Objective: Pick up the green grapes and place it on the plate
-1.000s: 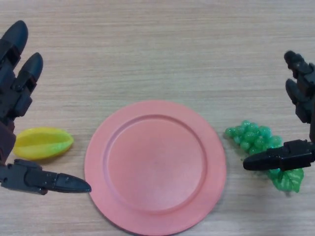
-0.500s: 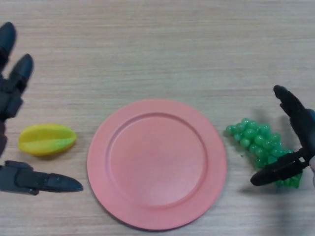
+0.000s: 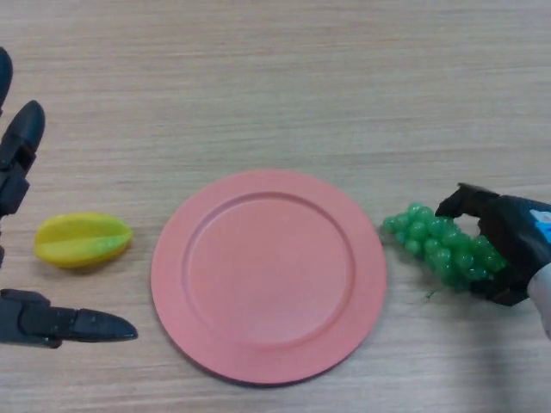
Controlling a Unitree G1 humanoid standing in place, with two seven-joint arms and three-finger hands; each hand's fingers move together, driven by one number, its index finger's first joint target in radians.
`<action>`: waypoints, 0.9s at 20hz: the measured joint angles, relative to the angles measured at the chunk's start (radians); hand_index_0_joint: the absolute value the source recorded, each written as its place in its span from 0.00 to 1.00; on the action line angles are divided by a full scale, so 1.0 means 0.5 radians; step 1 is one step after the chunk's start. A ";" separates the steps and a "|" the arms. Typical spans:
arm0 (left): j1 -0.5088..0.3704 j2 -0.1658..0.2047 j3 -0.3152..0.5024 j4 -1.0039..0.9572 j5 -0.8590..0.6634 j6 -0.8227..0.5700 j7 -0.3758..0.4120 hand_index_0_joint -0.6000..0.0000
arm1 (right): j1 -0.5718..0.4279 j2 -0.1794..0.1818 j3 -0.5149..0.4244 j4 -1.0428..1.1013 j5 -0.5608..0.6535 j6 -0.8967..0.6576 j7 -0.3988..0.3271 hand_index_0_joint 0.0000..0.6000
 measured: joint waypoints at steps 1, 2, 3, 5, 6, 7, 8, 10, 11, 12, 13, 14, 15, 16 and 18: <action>0.005 -0.002 0.023 0.000 0.000 -0.008 0.000 1.00 | 0.022 -0.001 -0.001 -0.069 -0.026 0.024 0.099 1.00; 0.009 -0.004 0.032 0.001 0.000 -0.024 0.000 1.00 | 0.032 0.000 -0.001 -0.113 -0.024 0.040 0.171 1.00; 0.015 -0.010 0.031 0.001 0.000 -0.047 0.000 1.00 | 0.051 0.006 0.000 -0.206 -0.019 0.092 0.249 1.00; 0.019 -0.027 0.029 0.001 -0.001 -0.056 -0.001 1.00 | 0.057 0.036 -0.001 -0.432 0.013 0.233 0.337 1.00; 0.020 -0.031 0.029 0.001 -0.001 -0.057 -0.001 1.00 | 0.053 0.049 -0.001 -0.542 0.076 0.302 0.365 1.00; 0.019 -0.031 0.029 0.002 -0.003 -0.059 -0.001 1.00 | 0.041 0.081 -0.001 -0.700 0.141 0.397 0.421 1.00; 0.019 -0.031 0.029 0.003 -0.003 -0.059 -0.001 1.00 | 0.021 0.119 0.003 -0.789 0.168 0.476 0.472 1.00; 0.018 -0.031 0.028 0.003 -0.003 -0.063 -0.001 1.00 | -0.068 0.227 0.046 -0.985 0.240 0.730 0.586 1.00; 0.018 -0.031 0.027 0.003 -0.004 -0.066 -0.001 1.00 | -0.150 0.263 0.126 -1.061 0.248 0.826 0.615 1.00; 0.018 -0.031 0.027 0.004 -0.004 -0.066 -0.001 1.00 | -0.207 0.285 0.184 -1.117 0.251 0.891 0.658 1.00; 0.017 -0.031 0.028 0.005 -0.007 -0.066 -0.001 1.00 | -0.280 0.308 0.269 -1.184 0.303 0.975 0.663 1.00; 0.017 -0.031 0.028 0.006 -0.008 -0.066 -0.001 1.00 | -0.335 0.317 0.325 -1.206 0.350 1.034 0.663 1.00; 0.017 -0.030 0.031 0.008 -0.013 -0.066 -0.001 1.00 | -0.384 0.322 0.396 -1.259 0.389 1.105 0.663 1.00; 0.016 -0.029 0.036 0.013 -0.013 -0.066 -0.001 1.00 | -0.418 0.323 0.444 -1.293 0.445 1.198 0.663 1.00; 0.016 -0.028 0.037 0.022 -0.013 -0.066 -0.001 1.00 | -0.444 0.324 0.516 -1.375 0.560 1.341 0.652 1.00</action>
